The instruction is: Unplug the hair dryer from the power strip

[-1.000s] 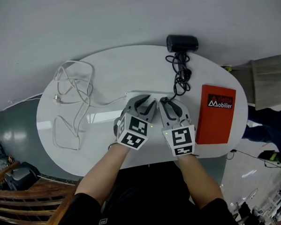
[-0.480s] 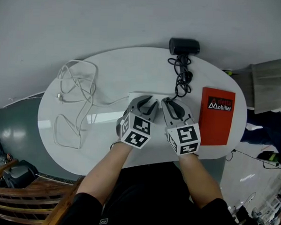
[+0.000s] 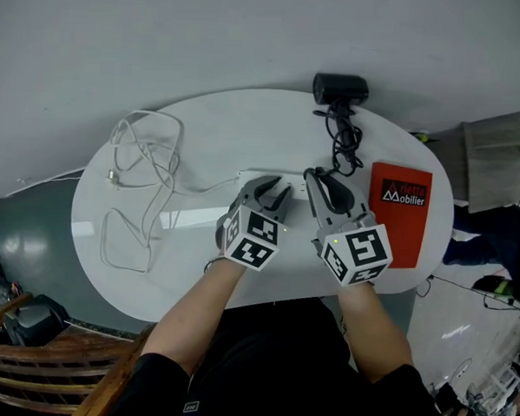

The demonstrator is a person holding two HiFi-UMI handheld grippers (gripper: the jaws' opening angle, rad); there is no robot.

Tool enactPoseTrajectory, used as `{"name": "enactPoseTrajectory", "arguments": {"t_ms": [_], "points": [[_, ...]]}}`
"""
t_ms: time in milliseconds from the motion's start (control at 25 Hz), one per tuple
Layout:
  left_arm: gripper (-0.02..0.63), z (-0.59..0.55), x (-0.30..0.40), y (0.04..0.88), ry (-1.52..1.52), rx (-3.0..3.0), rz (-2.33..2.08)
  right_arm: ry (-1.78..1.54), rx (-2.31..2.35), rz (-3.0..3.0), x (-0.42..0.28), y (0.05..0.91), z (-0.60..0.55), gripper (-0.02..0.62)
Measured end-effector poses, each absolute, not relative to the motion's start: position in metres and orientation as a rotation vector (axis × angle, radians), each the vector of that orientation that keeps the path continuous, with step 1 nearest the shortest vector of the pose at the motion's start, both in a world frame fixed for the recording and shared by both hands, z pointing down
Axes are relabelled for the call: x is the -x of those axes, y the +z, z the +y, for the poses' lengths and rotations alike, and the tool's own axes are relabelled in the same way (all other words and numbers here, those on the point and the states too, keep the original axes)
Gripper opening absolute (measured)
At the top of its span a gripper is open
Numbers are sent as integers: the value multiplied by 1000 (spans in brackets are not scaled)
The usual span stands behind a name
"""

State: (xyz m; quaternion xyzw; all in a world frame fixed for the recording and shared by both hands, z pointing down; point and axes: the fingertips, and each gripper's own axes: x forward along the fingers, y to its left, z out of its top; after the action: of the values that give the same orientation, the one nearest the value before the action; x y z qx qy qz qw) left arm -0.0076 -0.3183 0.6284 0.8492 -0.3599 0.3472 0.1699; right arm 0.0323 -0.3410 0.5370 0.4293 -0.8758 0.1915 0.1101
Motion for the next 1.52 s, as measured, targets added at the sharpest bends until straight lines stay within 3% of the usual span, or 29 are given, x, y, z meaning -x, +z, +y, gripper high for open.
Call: {"name": "enactPoseTrajectory", "arguments": {"t_ms": [520,840,1520], "points": [[106,-317,9,628,997,-2400,-1046,711,-1323,-2575,-74,498,-327,67],[106,-317,9,580,861,-2491,-1133,797,-1280,-2560,-89,510,-284,67],[83,-262,37,497,571,-2480,-1302,1177,-1206,-2363,-121,606,-223,67]]}}
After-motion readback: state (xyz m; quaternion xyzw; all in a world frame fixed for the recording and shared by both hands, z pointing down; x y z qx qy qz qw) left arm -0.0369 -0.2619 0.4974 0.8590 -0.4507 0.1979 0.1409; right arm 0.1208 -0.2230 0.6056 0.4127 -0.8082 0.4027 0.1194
